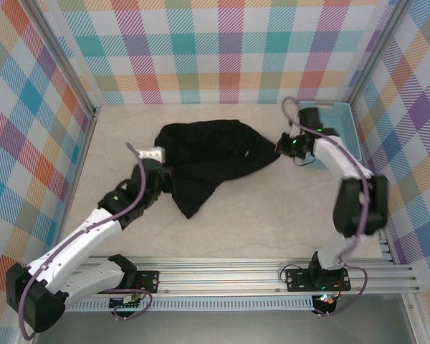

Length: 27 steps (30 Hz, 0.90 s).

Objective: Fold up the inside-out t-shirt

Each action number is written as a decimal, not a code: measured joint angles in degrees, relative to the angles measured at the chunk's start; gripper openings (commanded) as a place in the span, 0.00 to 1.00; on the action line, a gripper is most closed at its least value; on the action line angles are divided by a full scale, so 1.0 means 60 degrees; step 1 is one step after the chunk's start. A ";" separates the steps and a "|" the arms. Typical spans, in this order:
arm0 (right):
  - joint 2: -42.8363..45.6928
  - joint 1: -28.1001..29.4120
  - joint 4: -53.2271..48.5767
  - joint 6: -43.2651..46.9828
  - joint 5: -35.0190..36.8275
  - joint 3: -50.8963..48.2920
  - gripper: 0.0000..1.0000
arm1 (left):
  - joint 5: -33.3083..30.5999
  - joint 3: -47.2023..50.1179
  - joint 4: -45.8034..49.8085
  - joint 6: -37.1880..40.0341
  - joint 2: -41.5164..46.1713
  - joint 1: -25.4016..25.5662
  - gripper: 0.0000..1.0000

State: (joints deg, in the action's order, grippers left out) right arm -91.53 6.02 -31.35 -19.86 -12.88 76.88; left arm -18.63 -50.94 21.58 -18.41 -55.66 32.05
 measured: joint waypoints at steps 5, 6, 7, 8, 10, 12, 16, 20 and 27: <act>0.4073 -0.0131 0.0372 -0.0437 -0.0157 0.1515 0.00 | -0.0947 -0.3209 0.0492 0.0477 0.0452 -0.0586 0.00; 0.4583 -0.0109 0.0404 -0.0481 -0.0189 0.1730 0.00 | -0.1038 -0.3661 0.0579 0.0576 0.0521 -0.0601 0.00; 0.5093 -0.0087 0.0390 -0.0532 -0.0193 0.1916 0.00 | -0.1133 -0.4138 0.0718 0.0699 0.0590 -0.0601 0.00; 0.5577 -0.0091 0.0331 -0.0550 -0.0178 0.2051 0.00 | -0.1220 -0.4546 0.0863 0.0816 0.0663 -0.0601 0.00; 0.6244 -0.0098 0.0157 -0.0554 -0.0087 0.2193 0.00 | -0.1348 -0.4969 0.1209 0.1016 0.0787 -0.0601 0.00; 0.6634 -0.0098 -0.0098 -0.0554 0.0015 0.2204 0.00 | -0.1497 -0.5089 0.1523 0.1177 0.0911 -0.0601 0.00; 0.6543 -0.0095 -0.0408 -0.0554 0.0346 0.1872 0.00 | -0.1851 -0.5093 0.1923 0.1483 0.0415 -0.0703 0.00; 0.4958 -0.0087 -0.0040 -0.0543 0.0914 0.1719 0.00 | -0.1457 -0.5584 0.1876 0.1548 -0.1337 -0.1723 0.00; 0.0419 -0.0055 0.1104 -0.0670 0.1413 0.4481 0.00 | 0.0514 -0.9956 0.1876 0.1519 -0.5956 -0.3537 0.00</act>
State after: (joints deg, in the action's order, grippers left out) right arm -89.01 5.69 -24.73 -23.88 -4.40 103.77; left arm -15.55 -110.67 32.84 -9.30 -91.39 10.83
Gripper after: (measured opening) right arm 0.048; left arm 0.049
